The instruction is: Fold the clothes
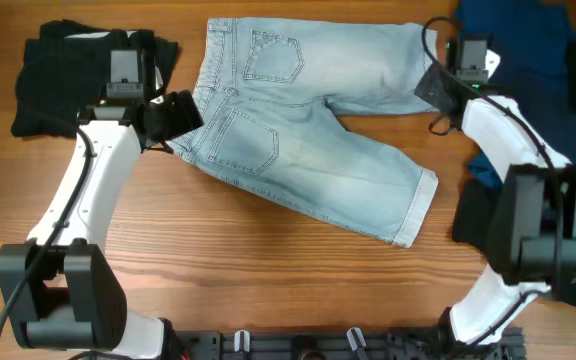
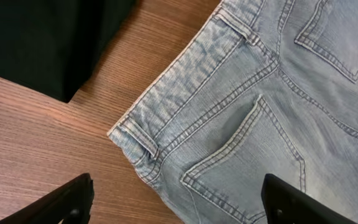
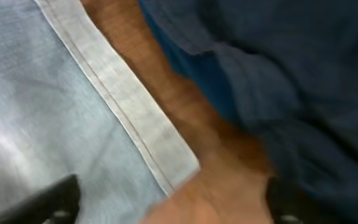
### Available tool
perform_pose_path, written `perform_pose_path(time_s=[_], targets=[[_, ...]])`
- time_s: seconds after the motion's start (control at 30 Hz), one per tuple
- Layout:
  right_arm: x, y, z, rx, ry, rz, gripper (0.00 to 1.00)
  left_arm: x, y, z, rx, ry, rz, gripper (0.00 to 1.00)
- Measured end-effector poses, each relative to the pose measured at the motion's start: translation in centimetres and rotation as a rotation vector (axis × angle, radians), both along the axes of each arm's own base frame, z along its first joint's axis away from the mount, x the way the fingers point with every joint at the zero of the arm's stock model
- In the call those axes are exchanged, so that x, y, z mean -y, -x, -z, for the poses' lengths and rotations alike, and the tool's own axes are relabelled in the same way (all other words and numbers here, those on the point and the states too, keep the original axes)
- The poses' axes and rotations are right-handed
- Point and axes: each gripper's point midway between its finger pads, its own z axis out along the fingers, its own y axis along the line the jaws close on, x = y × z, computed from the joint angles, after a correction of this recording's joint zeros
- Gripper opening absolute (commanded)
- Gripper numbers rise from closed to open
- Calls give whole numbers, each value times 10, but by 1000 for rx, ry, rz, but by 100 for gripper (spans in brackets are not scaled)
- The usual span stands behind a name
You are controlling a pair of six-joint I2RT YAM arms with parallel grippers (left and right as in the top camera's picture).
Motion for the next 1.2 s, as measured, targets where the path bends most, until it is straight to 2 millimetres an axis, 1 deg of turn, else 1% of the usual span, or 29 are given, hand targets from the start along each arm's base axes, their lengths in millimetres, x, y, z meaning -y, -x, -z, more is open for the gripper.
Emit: perform_pose_path(time_s=[0.1,0.17,0.23,0.3,0.37,0.43,0.5,0.6,0.7,0.83,0.93,1.07,1.13,1.2], targets=[[0,13,-16,-17,-2,0,100,0,1,0,-4,0,0,91],[-5,22,-34,-12,-24,-13,100,0,2,1,-11,0,0,93],[-12,31,-56,8,-61,-38,100,0,6,3,-26,1,-4,94],[-24,43,-82,33,-100,-73,100,0,11,5,-50,6,-15,96],[-35,52,-97,46,-120,-104,100,0,17,8,-77,8,-23,97],[-52,65,-108,32,-131,-151,100,0,26,11,-116,13,-30,98],[-70,79,-107,-13,-131,-201,100,2,32,13,-141,27,-32,99],[-95,98,-100,-93,-129,-266,100,5,40,15,-177,44,-26,99],[-115,119,-91,-178,-140,-325,100,7,49,17,-217,55,-21,100],[-138,146,-83,-278,-153,-388,100,8,59,19,-257,53,-5,100],[-160,160,-80,-318,-164,-446,100,8,63,20,-270,45,19,100],[-200,182,-78,-350,-163,-564,100,8,63,20,-270,35,50,100],[-217,190,-77,-353,-165,-603,100,8,62,20,-262,27,73,100],[-224,196,-71,-358,-170,-612,100,8,58,19,-241,19,95,100]])
